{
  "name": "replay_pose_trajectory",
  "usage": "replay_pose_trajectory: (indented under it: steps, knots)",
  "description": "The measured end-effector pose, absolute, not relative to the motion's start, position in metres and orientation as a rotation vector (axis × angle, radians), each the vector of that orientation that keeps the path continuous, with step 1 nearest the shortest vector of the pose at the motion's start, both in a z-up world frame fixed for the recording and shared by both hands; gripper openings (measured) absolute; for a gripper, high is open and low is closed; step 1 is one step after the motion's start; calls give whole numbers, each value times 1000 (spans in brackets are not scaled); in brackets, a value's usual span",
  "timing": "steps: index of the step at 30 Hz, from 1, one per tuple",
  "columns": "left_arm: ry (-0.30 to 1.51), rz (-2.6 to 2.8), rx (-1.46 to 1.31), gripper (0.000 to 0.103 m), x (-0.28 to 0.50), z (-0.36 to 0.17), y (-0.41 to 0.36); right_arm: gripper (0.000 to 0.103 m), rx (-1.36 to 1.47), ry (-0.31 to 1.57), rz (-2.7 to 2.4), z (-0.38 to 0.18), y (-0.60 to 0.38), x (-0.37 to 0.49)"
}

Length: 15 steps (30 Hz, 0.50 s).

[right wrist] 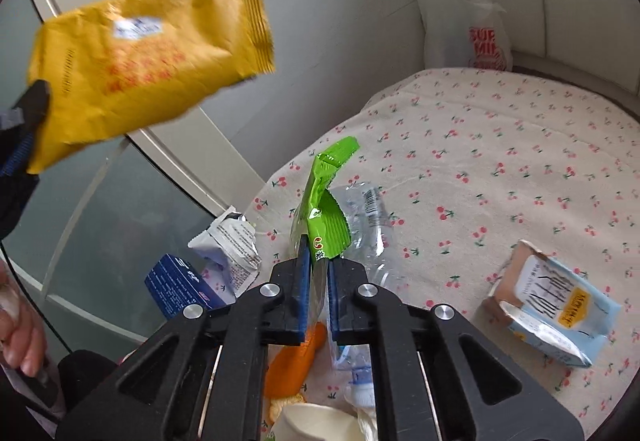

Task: Collect trash
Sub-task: 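Grasp the green onion-rings bag with the right gripper while the left lifts the yellow packet, then carry both bags over the brown bin and open both grippers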

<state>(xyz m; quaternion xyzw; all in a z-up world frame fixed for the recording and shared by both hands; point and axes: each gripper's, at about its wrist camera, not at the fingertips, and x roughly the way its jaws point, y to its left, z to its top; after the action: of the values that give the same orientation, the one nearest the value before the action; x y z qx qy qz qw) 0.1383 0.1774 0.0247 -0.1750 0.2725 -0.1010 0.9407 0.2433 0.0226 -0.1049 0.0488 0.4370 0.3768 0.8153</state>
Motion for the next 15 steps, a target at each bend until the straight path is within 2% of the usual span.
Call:
replay_pose_trajectory:
  steps: [15]
  knots:
    - [535, -250, -394, 10, 132, 30, 138, 6, 199, 737, 626, -27, -87, 198]
